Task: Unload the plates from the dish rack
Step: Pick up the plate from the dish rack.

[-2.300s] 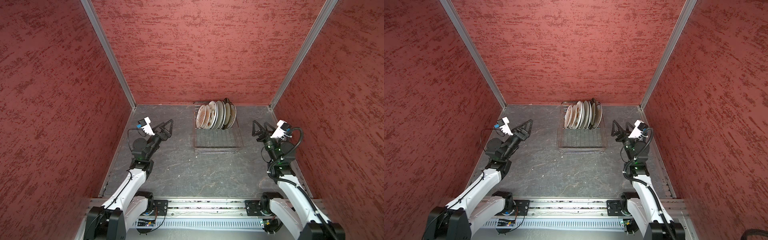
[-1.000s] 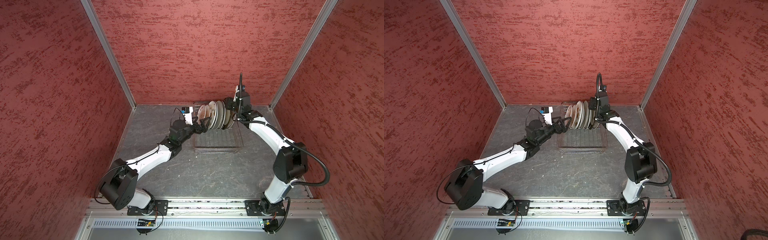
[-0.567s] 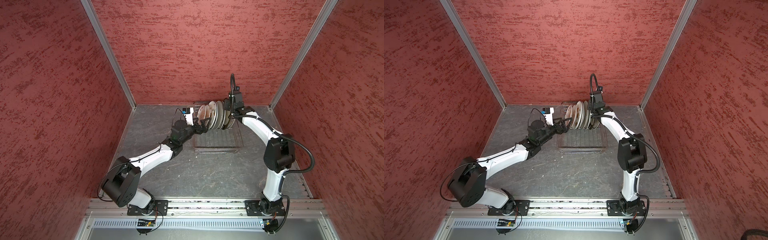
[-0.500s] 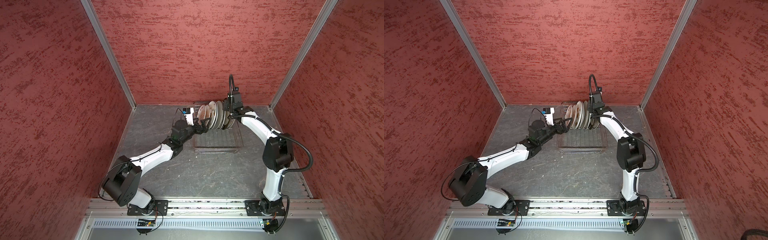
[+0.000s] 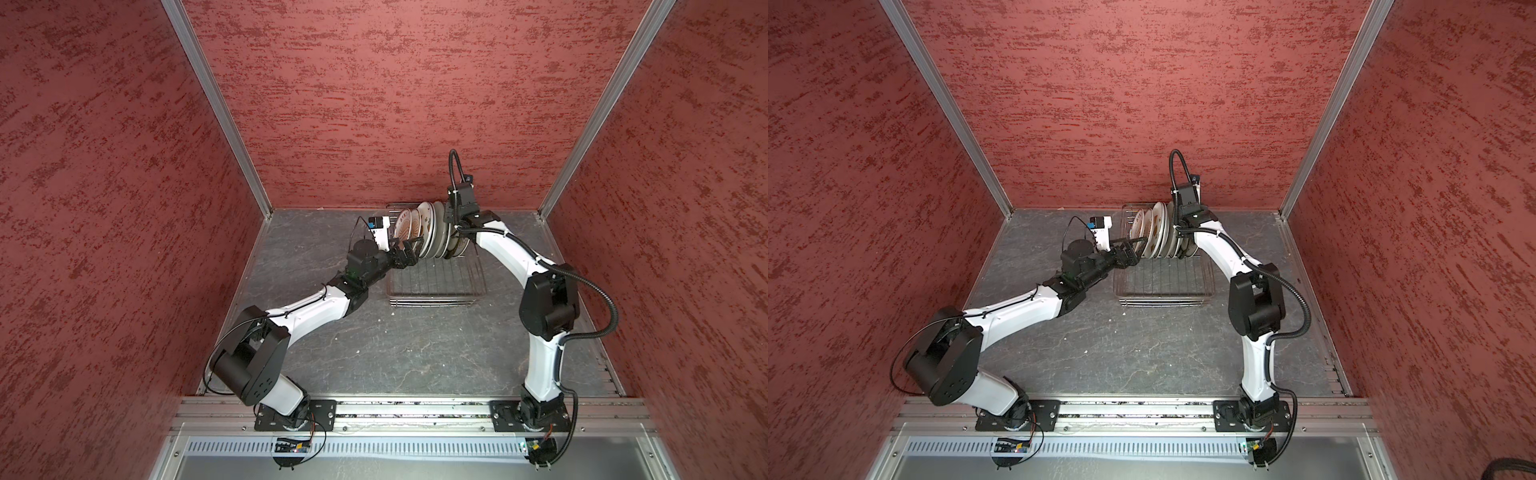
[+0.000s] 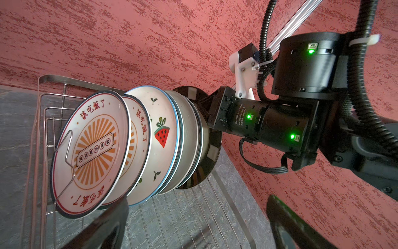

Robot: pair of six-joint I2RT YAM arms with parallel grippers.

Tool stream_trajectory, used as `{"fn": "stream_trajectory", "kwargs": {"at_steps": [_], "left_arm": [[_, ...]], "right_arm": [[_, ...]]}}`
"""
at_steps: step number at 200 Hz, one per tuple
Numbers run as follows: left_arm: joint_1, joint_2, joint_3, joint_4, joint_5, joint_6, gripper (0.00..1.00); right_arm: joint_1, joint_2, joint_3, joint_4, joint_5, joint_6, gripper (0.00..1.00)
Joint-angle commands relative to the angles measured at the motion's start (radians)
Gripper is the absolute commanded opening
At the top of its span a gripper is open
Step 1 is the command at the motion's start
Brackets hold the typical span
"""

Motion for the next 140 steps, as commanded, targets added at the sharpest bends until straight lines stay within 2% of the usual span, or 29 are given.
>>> {"fn": "stream_trajectory", "kwargs": {"at_steps": [1, 17, 106, 125, 140], "left_arm": [[-0.003, -0.011, -0.005, 0.022, 0.01, -0.008, 0.99], [-0.005, -0.014, -0.011, 0.025, 0.013, -0.01, 0.99], [-0.003, -0.019, -0.082, 0.11, -0.02, -0.02, 1.0], [-0.002, -0.014, -0.076, 0.105, -0.015, -0.022, 0.99], [-0.002, -0.012, -0.07, 0.098, -0.008, -0.023, 0.99]], "right_arm": [[0.019, 0.006, 0.026, -0.034, 0.091, -0.022, 0.21], [0.025, -0.001, 0.027, -0.031, 0.103, -0.042, 0.19], [0.027, 0.012, 0.027, -0.046, 0.11, -0.087, 0.18], [0.027, 0.014, 0.034, -0.045, 0.117, -0.096, 0.09], [0.028, 0.01, 0.042, -0.046, 0.117, -0.099, 0.08]]}}
